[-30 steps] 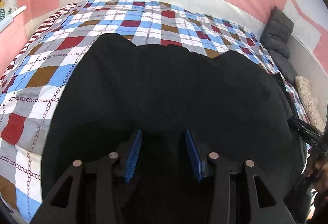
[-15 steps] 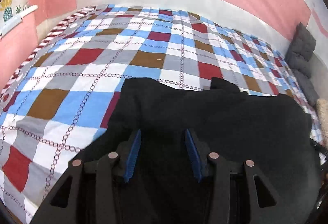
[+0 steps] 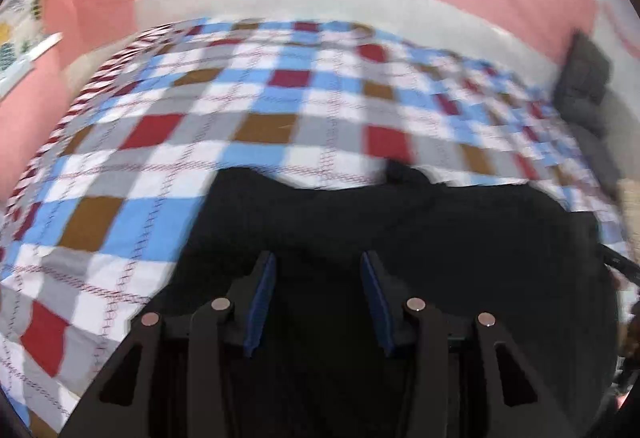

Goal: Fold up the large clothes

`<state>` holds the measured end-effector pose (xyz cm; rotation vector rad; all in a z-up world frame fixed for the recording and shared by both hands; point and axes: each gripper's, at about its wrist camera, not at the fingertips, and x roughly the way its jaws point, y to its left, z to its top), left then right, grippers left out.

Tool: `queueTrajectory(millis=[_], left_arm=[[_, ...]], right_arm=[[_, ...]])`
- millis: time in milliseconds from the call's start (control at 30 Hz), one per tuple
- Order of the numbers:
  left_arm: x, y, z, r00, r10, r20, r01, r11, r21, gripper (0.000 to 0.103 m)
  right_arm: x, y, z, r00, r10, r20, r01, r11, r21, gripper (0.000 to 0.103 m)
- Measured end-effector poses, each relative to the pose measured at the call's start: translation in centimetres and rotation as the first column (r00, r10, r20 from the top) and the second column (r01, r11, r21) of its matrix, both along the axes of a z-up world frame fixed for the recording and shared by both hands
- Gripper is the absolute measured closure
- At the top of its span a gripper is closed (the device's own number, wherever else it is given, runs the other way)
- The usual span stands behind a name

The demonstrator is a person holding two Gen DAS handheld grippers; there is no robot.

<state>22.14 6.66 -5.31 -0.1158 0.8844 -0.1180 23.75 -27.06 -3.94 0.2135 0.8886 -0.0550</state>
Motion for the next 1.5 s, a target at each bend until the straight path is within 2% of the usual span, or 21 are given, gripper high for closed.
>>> queueTrajectory(millis=[67, 133, 200, 300, 367, 433, 533, 667, 767, 867, 900, 967, 1000, 1067, 1133, 1233, 1333, 1367, 1400, 1433, 1500], left_arm=[[0.1, -2.6, 1.0, 0.997, -0.077, 0.019, 0.077, 0.997, -0.012, 0.057], [0.8, -5.4, 1.3, 0.989, -0.147, 0.022, 0.147, 0.989, -0.014, 0.056], [2.3, -8.1, 0.5, 0.98, -0.198, -0.015, 0.198, 0.98, -0.018, 0.056], [4.5, -10.3, -1.8, 0.976, -0.197, -0.098, 0.2, 0.979, 0.028, 0.055], [5.3, -10.5, -2.8, 0.978, -0.184, -0.101, 0.19, 0.98, 0.055, 0.054], [5.7, -10.2, -3.1, 0.979, -0.173, -0.103, 0.178, 0.983, 0.044, 0.053], [5.2, -9.9, -2.3, 0.98, -0.171, -0.099, 0.179, 0.981, 0.076, 0.053], [2.8, -6.6, 0.2, 0.99, -0.141, -0.024, 0.143, 0.984, 0.103, 0.053], [0.6, -1.6, 0.8, 0.999, -0.053, 0.013, 0.051, 0.992, 0.118, 0.053], [0.2, 3.5, -1.5, 0.997, 0.06, -0.053, -0.053, 0.991, 0.126, 0.056], [0.2, 4.9, -2.2, 0.994, 0.076, -0.076, -0.07, 0.994, 0.081, 0.062], [-0.3, 5.9, -1.8, 0.992, 0.104, -0.077, -0.1, 0.994, 0.054, 0.067], [-0.7, 5.8, -1.2, 0.992, 0.109, -0.065, -0.105, 0.993, 0.057, 0.067], [-2.3, 5.5, 0.1, 0.994, 0.104, -0.033, -0.102, 0.993, 0.054, 0.067], [-4.6, 5.3, 0.7, 0.997, 0.082, -0.013, -0.082, 0.996, 0.026, 0.067], [-8.5, 6.0, 0.2, 0.997, 0.073, 0.0, -0.073, 0.997, 0.011, 0.062], [-10.9, 7.0, -2.0, 0.997, 0.08, -0.007, -0.08, 0.996, 0.046, 0.062], [-11.2, 7.4, -2.5, 0.996, 0.091, 0.001, -0.091, 0.995, 0.048, 0.057], [-11.3, 7.7, -2.8, 0.993, 0.115, -0.003, -0.115, 0.991, 0.067, 0.043], [-11.1, 8.4, -3.1, 0.988, 0.15, -0.025, -0.148, 0.988, 0.051, 0.04], [-11.0, 9.6, -3.2, 0.98, 0.187, -0.062, -0.189, 0.981, -0.031, 0.039]], right_arm=[[0.4, 2.3, 0.8, 0.997, 0.076, 0.021, -0.076, 0.997, -0.001, 0.043], [1.5, 4.6, 0.6, 0.989, 0.146, -0.002, -0.146, 0.989, -0.013, 0.043], [3.7, 5.9, -1.4, 0.978, 0.179, -0.103, -0.182, 0.983, -0.019, 0.043], [5.8, 5.1, -3.4, 0.978, 0.142, -0.152, -0.146, 0.989, -0.015, 0.043], [6.5, 4.2, -3.6, 0.981, 0.113, -0.16, -0.113, 0.994, 0.009, 0.043], [6.6, 4.0, -3.5, 0.98, 0.114, -0.162, -0.115, 0.993, 0.004, 0.043], [5.5, 3.8, -2.3, 0.985, 0.103, -0.141, -0.107, 0.994, -0.02, 0.043], [0.6, 1.1, 0.2, 0.996, 0.086, -0.037, -0.086, 0.996, 0.014, 0.043], [-3.0, -2.1, -0.3, 0.999, 0.033, -0.027, -0.032, 0.998, 0.047, 0.043], [-4.5, -5.5, -3.5, 0.992, -0.05, -0.115, 0.055, 0.998, 0.042, 0.043], [-4.8, -6.8, -4.2, 0.992, -0.059, -0.108, 0.073, 0.989, 0.126, 0.043], [-4.8, -7.1, -3.3, 0.99, -0.093, -0.105, 0.107, 0.985, 0.135, 0.043], [-4.9, -6.4, -2.4, 0.991, -0.097, -0.091, 0.105, 0.99, 0.095, 0.043], [-5.5, -5.4, -0.9, 0.995, -0.075, -0.061, 0.079, 0.995, 0.068, 0.043], [-7.0, -4.5, 0.4, 0.999, -0.041, -0.029, 0.044, 0.996, 0.083, 0.043], [-9.8, -3.7, 0.2, 0.999, -0.031, -0.024, 0.033, 0.995, 0.091, 0.043], [-12.0, -4.1, -3.2, 0.992, -0.061, -0.111, 0.065, 0.997, 0.036, 0.043], [-12.6, -4.7, -3.7, 0.992, -0.071, -0.107, 0.078, 0.995, 0.065, 0.043], [-12.9, -5.7, -4.6, 0.989, -0.101, -0.111, 0.116, 0.985, 0.13, 0.043], [-13.2, -6.2, -4.8, 0.986, -0.119, -0.112, 0.137, 0.977, 0.163, 0.043], [-13.2, -5.9, -4.4, 0.986, -0.128, -0.11, 0.144, 0.979, 0.147, 0.044]])
